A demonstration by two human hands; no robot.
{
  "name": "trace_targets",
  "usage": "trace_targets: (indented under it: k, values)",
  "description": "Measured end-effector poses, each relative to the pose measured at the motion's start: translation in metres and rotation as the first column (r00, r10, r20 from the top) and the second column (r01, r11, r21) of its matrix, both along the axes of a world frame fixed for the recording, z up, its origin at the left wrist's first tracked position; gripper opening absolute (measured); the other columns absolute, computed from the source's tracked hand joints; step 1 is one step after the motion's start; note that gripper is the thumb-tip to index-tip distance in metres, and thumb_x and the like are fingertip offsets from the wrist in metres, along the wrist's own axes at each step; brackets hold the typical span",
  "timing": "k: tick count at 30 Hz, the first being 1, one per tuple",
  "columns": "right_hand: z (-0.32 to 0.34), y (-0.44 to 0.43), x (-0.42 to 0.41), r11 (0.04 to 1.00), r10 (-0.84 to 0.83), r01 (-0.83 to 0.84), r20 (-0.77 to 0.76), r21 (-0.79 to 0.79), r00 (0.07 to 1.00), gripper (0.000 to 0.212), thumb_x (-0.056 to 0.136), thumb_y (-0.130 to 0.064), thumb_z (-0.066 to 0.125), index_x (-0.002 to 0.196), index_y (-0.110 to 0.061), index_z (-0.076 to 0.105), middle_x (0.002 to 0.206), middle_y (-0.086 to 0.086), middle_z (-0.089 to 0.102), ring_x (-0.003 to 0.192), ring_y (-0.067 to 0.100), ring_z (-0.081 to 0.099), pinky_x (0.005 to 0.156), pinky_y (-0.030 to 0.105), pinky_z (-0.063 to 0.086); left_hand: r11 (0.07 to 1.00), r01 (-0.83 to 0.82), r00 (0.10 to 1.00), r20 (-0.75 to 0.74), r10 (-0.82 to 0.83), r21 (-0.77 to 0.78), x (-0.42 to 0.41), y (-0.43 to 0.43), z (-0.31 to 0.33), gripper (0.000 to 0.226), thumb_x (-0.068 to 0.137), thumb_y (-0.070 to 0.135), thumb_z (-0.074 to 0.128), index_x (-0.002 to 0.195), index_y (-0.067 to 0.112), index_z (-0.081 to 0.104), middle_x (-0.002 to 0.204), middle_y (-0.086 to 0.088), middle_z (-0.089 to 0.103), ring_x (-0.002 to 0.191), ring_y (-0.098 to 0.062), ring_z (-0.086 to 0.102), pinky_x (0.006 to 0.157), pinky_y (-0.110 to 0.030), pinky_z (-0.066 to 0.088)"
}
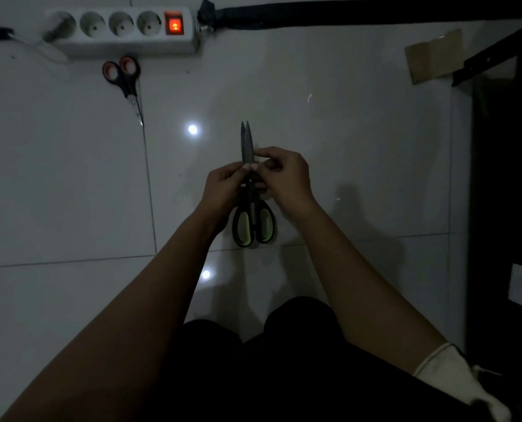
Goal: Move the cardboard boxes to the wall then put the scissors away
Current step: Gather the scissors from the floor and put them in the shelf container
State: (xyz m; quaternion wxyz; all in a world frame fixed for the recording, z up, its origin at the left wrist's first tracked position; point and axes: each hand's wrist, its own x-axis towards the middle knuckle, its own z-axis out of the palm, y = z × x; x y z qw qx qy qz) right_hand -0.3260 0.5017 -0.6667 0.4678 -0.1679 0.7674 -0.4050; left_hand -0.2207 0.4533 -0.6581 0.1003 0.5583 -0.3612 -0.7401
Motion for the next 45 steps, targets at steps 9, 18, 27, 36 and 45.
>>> trace_targets:
  k: [9,18,27,36,45]
  values:
    - [0.058,-0.007,-0.041,0.992,0.121,-0.114,0.143,-0.060,0.982,0.028,0.095,-0.012,0.061,0.110,0.011,0.064,0.091,0.017,0.065,0.051,0.007,0.058,0.060,0.024,0.054,0.992,0.120,0.981,-0.147,-0.125,-0.039,-0.013,-0.006,0.050,0.025,0.102,0.011,0.044,0.118,0.000,0.060,0.094,-0.018,0.069,0.070,-0.029,0.070,0.062,-0.031,0.057]
    - [0.180,-0.020,-0.070,0.967,0.158,-0.168,-0.069,-0.189,0.985,0.018,0.091,-0.014,0.067,0.076,-0.005,0.071,0.068,0.006,0.066,0.066,0.016,0.063,0.073,0.038,0.055,0.929,0.299,0.927,-0.166,-0.337,-0.217,-0.033,-0.034,0.170,0.025,0.102,0.017,0.044,0.113,0.007,0.065,0.107,-0.016,0.071,0.083,-0.031,0.072,0.068,-0.034,0.058]
    - [0.315,-0.016,-0.089,0.916,-0.015,-0.024,-0.095,-0.400,0.995,0.010,0.091,-0.009,0.066,0.088,-0.001,0.073,0.084,0.014,0.074,0.081,0.029,0.072,0.083,0.045,0.059,0.803,0.377,0.845,-0.184,-0.502,-0.461,-0.057,-0.058,0.301,0.027,0.099,0.006,0.046,0.115,-0.008,0.064,0.107,-0.024,0.068,0.099,-0.030,0.069,0.084,-0.036,0.057]
    - [0.426,-0.006,-0.119,0.829,-0.163,0.037,-0.178,-0.559,0.970,0.017,0.090,-0.011,0.068,0.084,0.005,0.072,0.089,0.028,0.069,0.085,0.028,0.070,0.076,0.031,0.060,0.542,0.503,0.765,0.054,-0.642,-0.673,-0.074,-0.074,0.404,0.031,0.096,0.024,0.058,0.093,-0.004,0.071,0.089,-0.029,0.067,0.075,-0.023,0.058,0.071,-0.030,0.048]
    - [0.527,0.029,-0.149,0.756,-0.342,0.094,-0.269,-0.648,0.900,0.009,0.090,-0.009,0.067,0.091,-0.002,0.072,0.085,0.014,0.072,0.073,0.011,0.069,0.065,0.020,0.056,0.450,0.442,0.692,-0.024,-0.722,-0.776,-0.139,-0.057,0.486,0.031,0.097,0.017,0.055,0.094,-0.011,0.067,0.081,-0.019,0.061,0.073,-0.019,0.056,0.066,-0.021,0.046]
